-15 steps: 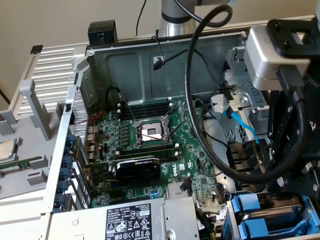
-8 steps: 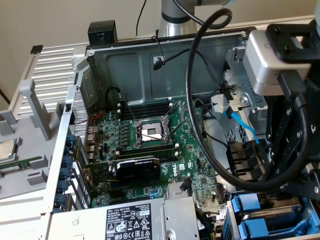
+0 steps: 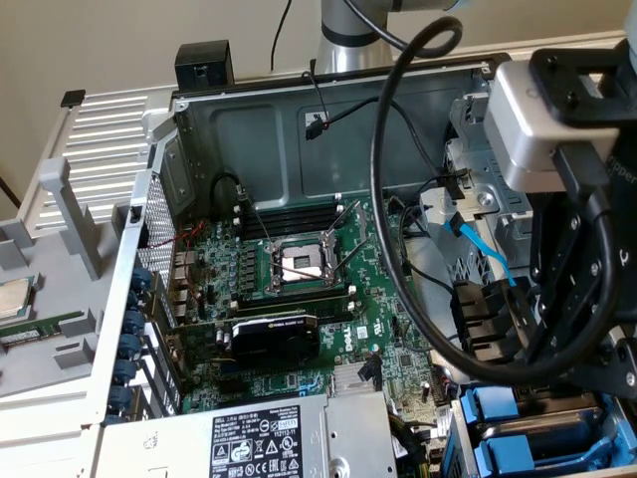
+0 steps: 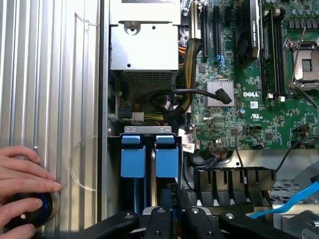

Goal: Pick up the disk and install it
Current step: 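Insert the second disk wire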

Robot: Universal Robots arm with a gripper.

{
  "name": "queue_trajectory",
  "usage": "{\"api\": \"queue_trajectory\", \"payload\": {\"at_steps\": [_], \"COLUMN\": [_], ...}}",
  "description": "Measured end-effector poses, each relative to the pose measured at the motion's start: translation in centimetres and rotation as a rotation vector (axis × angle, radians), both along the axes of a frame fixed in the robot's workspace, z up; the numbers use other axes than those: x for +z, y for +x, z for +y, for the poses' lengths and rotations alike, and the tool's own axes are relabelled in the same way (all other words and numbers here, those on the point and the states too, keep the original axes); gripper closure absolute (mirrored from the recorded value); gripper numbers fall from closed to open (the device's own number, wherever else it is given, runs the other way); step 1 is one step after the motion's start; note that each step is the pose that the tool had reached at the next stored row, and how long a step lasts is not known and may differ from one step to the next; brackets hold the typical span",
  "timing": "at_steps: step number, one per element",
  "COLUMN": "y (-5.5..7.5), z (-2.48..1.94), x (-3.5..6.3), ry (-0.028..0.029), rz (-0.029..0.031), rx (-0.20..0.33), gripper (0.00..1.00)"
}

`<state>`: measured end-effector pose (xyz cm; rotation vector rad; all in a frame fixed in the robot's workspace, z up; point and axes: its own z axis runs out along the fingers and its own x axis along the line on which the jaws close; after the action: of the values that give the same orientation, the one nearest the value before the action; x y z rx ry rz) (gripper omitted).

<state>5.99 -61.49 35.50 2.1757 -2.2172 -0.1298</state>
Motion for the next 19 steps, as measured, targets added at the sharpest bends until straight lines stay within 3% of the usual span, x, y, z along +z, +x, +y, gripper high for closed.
{"api": "queue_trajectory", "payload": {"at_steps": [4, 10, 19], "y": [-0.01, -0.07, -0.11], "z": [0.0, 0.0, -0.18], "x": [-0.09, -0.39, -0.75], "ry": [0.0014, 0.0159, 0.0242], "rz": [-0.004, -0.0042, -0.0042], "rx": [0.006, 0.009, 0.01], "gripper": [0.84, 0.84, 0.84]}}
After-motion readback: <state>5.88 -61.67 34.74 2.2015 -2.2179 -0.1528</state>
